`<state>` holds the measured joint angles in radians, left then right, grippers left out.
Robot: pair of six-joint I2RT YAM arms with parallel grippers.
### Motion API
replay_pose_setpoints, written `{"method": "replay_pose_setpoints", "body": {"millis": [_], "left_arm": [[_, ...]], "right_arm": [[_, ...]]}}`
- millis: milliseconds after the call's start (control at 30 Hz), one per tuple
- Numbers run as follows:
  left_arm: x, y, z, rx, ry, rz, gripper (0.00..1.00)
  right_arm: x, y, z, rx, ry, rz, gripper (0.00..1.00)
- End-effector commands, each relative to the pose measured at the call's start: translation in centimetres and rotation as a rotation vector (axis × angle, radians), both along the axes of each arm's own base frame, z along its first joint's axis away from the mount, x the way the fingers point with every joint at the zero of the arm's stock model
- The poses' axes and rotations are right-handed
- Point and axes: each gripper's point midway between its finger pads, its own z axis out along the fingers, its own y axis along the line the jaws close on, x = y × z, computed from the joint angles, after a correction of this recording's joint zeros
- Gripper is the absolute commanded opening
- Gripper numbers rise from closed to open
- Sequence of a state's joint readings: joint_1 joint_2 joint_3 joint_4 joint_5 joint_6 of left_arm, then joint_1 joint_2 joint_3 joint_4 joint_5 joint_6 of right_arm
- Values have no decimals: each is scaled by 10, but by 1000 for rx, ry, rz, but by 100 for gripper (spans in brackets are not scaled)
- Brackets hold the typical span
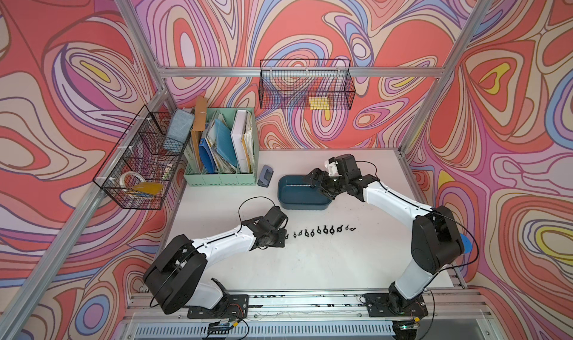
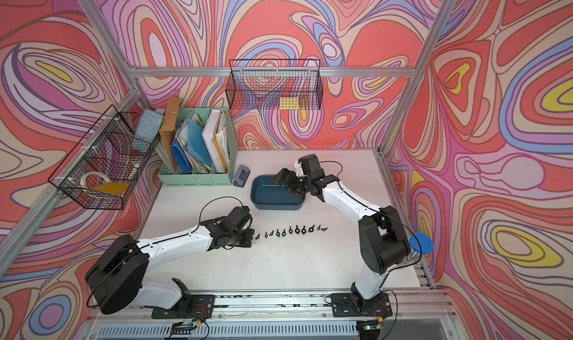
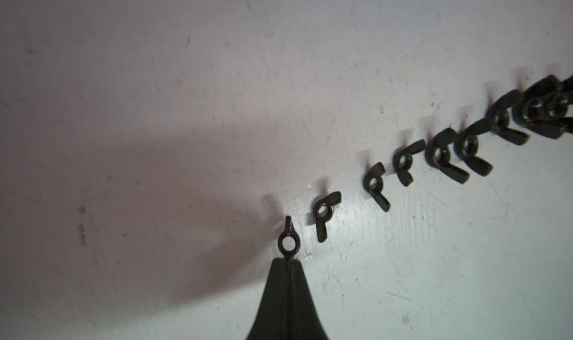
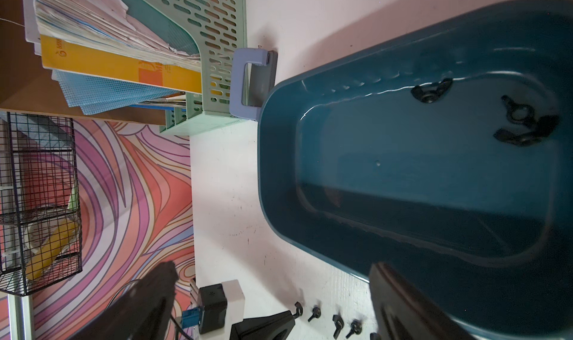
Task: Take out the wing nut from the storage box
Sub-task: Place the wing nut at the center of the board.
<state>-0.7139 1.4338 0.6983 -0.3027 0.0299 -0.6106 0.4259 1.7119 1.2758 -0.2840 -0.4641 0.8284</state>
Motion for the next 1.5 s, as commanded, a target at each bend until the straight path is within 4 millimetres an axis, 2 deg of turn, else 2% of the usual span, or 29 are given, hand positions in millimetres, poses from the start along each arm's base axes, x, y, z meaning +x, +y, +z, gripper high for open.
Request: {"method": "replay_pose_setpoints", "body": {"millis": [0,233,400,567,700,767,833,1067,1200,1467], "left_arm": [[7,-4,2,2,-19,4,0],[7,-5,0,8,-13,-2,1],[6,-6,1,3,-11,-8,15],[5,-4,4,3,-16,-8,17],[4,-1,7,13,-23,-5,24],[5,0,11,15,-30,-2,26],[7,3,17,24,-43,4,35],[21,1,49,49,-107,-14,45],[34,-3,72,45,-141,-16,56],[63,4,111,-22,-183,54,98]], "right_arm": [[2,-1,0,-2,-3,3,98],[1,-1,-1,-4,1,0,98],[0,-2,-1,-2,0,-2,98],[0,-2,-1,-4,0,-3,98],[1,-2,1,-3,-2,-4,98],[1,-2,2,-4,-6,-5,98],[1,-4,2,-10,-5,-9,98],[0,-8,3,-40,-18,-14,98],[2,-12,1,-78,-23,-21,98],[12,-37,-15,-291,6,-57,98]]}}
